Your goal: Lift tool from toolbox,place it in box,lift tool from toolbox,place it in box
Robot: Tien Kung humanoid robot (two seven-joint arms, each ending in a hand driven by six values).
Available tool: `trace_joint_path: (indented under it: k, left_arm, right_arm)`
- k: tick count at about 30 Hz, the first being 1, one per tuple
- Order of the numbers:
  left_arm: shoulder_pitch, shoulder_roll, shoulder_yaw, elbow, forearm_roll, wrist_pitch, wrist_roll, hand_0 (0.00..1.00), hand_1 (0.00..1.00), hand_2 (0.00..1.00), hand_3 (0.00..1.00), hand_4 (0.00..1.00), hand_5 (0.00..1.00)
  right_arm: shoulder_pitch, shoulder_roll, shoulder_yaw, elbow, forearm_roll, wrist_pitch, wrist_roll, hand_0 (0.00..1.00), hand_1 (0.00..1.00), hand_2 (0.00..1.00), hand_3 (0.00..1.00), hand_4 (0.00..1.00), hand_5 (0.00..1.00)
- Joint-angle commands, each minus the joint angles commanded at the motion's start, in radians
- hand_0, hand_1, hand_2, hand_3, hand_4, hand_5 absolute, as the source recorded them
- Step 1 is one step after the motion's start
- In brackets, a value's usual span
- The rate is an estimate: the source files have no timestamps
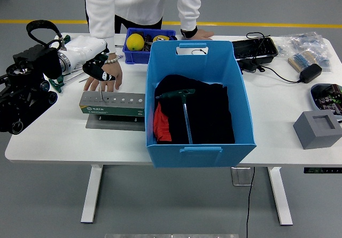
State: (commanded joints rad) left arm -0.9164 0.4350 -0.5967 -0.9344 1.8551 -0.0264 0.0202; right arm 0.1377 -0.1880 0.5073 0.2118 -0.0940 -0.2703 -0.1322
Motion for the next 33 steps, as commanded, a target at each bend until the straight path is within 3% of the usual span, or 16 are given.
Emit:
trace_joint_path:
  k: [17, 22, 25, 30, 32, 33]
  left_arm:
    - [-0.014, 0.032, -0.073, -0.091, 0.024, -0.028, -0.002, 0.061, 0.002, 0.002, 0.039, 0.846, 0.411]
    - [-0.017, 0.036, -0.121, -0.16, 0.044, -0.026, 0.002, 0.061, 0.002, 0.002, 0.039, 0.846, 0.411]
    - [-0.015, 0.026, -0.15, -0.21, 0.058, -0.013, 0.002, 0.061, 0.002, 0.002, 0.039, 0.836, 0.4]
    - [-0.026, -0.014, -0.147, -0.305, 0.075, 0.027, -0.013, 0.067, 0.002, 0.002, 0.039, 0.827, 0.396]
    - [-0.032, -0.036, -0.133, -0.336, 0.073, 0.045, -0.023, 0.067, 0.002, 0.002, 0.039, 0.827, 0.396]
    - [-0.04, -0.061, -0.112, -0.356, 0.067, 0.066, -0.037, 0.067, 0.002, 0.002, 0.039, 0.827, 0.396]
  right_arm:
    - [-0.012, 0.005, 0.011, 0.003, -0.02, -0.003, -0.008, 0.629, 0.601, 0.672, 0.548, 0.765, 0.661]
    - [-0.01, 0.004, 0.009, 0.002, -0.016, -0.002, -0.008, 0.629, 0.601, 0.672, 0.548, 0.765, 0.661]
    - [-0.008, 0.003, 0.008, 0.002, -0.015, 0.0, -0.008, 0.629, 0.601, 0.672, 0.548, 0.765, 0.661]
    - [-0.005, 0.002, 0.014, 0.003, -0.028, 0.0, -0.011, 0.629, 0.602, 0.672, 0.548, 0.765, 0.661]
    - [-0.003, 0.002, 0.017, 0.003, -0.033, -0.001, -0.013, 0.629, 0.602, 0.672, 0.548, 0.765, 0.661]
    - [-0.002, 0.001, 0.02, 0.004, -0.038, -0.001, -0.015, 0.629, 0.602, 0.672, 0.548, 0.765, 0.661]
